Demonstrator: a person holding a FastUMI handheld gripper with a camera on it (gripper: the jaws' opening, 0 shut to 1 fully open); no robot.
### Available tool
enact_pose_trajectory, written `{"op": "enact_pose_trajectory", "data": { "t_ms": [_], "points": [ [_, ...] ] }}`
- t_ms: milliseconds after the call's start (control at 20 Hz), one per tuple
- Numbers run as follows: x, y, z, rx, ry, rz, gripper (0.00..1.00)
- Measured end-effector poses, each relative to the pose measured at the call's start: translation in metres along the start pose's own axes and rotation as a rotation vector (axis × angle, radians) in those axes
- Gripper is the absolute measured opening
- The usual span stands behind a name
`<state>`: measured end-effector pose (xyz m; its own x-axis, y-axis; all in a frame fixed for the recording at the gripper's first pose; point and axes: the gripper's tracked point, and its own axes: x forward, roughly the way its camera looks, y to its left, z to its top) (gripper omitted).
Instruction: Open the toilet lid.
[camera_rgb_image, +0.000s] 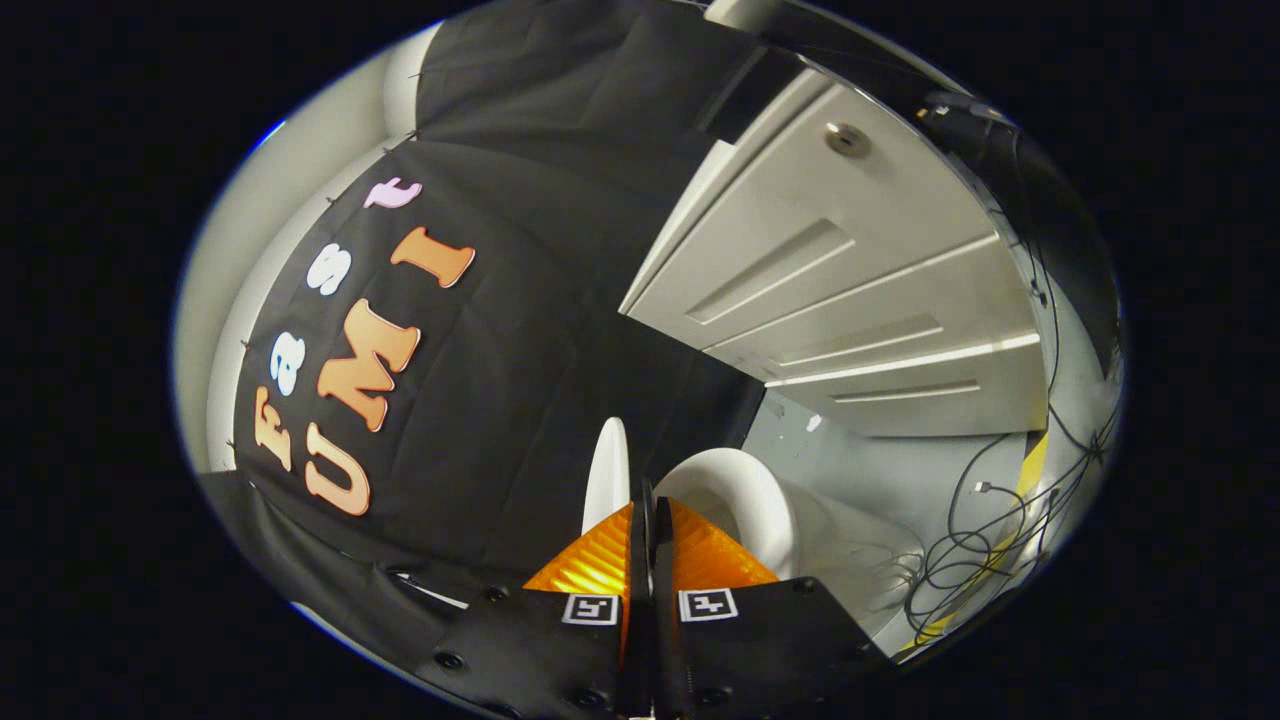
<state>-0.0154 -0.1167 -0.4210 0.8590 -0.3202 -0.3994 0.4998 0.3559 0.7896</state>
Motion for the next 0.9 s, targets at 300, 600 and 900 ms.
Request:
{"op": "enact_pose_trajectory", "data": {
  "t_ms": [300,600,900],
  "points": [
    [-0.019,0.081,0.004,-0.090,-0.036,0.057,0.08],
    [-0.026,0.156,0.000,-0.260,-0.084,0.085,0.08],
    [-0.034,0.189,-0.008,-0.323,-0.069,0.087,0.09]
  ]
}}
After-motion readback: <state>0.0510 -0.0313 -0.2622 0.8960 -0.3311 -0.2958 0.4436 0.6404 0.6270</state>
